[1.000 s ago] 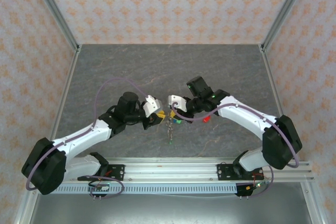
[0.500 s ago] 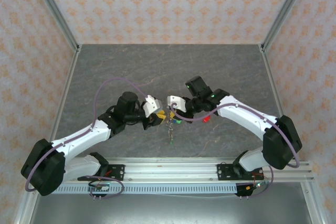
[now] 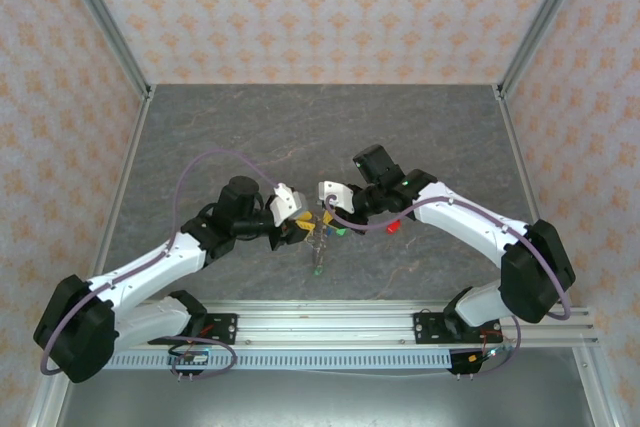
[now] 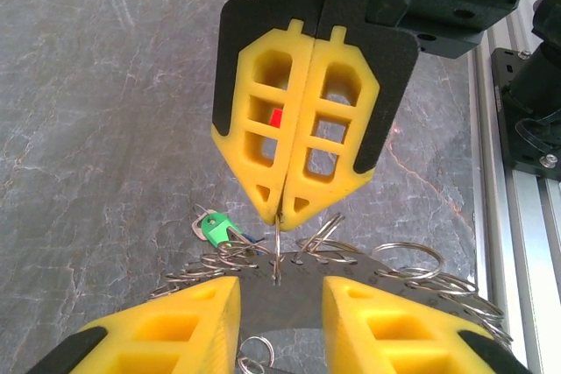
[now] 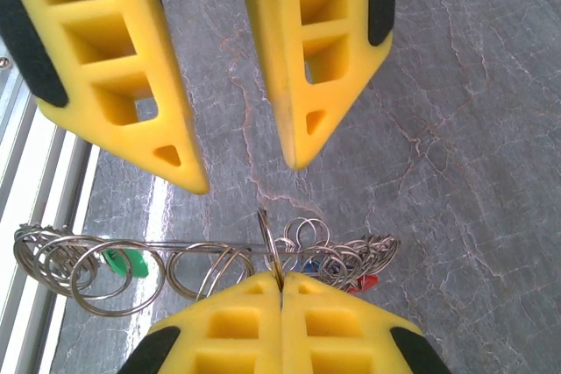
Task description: Put the keys on the keyring
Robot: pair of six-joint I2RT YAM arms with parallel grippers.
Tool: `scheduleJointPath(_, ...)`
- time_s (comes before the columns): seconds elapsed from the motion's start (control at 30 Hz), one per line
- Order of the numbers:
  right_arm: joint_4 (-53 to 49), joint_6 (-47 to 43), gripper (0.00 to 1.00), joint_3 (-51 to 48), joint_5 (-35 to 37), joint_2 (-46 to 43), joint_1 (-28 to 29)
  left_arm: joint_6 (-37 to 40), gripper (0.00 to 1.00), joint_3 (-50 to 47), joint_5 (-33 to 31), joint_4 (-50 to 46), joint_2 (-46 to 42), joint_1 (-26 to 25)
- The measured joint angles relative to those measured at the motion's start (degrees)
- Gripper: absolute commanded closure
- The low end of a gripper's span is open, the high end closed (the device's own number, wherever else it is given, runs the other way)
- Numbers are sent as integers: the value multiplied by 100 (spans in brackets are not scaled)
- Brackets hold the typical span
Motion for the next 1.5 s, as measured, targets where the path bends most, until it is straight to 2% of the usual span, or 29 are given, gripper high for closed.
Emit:
scheduleJointPath(0.37, 144, 68, 100, -2, -107, 2, 0, 90, 75, 249, 129, -151, 249, 0)
scheduleJointPath(0.5, 177, 87, 100, -2, -131, 2, 0, 146, 80, 275, 129, -157, 372, 0)
scheduleJointPath(0.6, 210, 90, 100, -7, -153, 2, 0, 190, 87, 284, 125, -221, 428, -2)
scheduleJointPath(1.03, 262, 192, 100, -13, -306, 2, 0, 299, 89, 376, 105, -273, 599, -2)
scheduleJointPath(1.17, 262, 197, 100, -13, -326, 2, -2, 302, 100, 376, 107, -278, 643, -2)
scheduleJointPath(1.37, 323, 195, 100, -103, -330, 2, 0, 345, 100, 376, 63, -323, 669, -39)
scheduleJointPath(1.5, 577, 199, 89, -286, -345, -33, -2, 339, 100, 367, 42, -326, 684, -39)
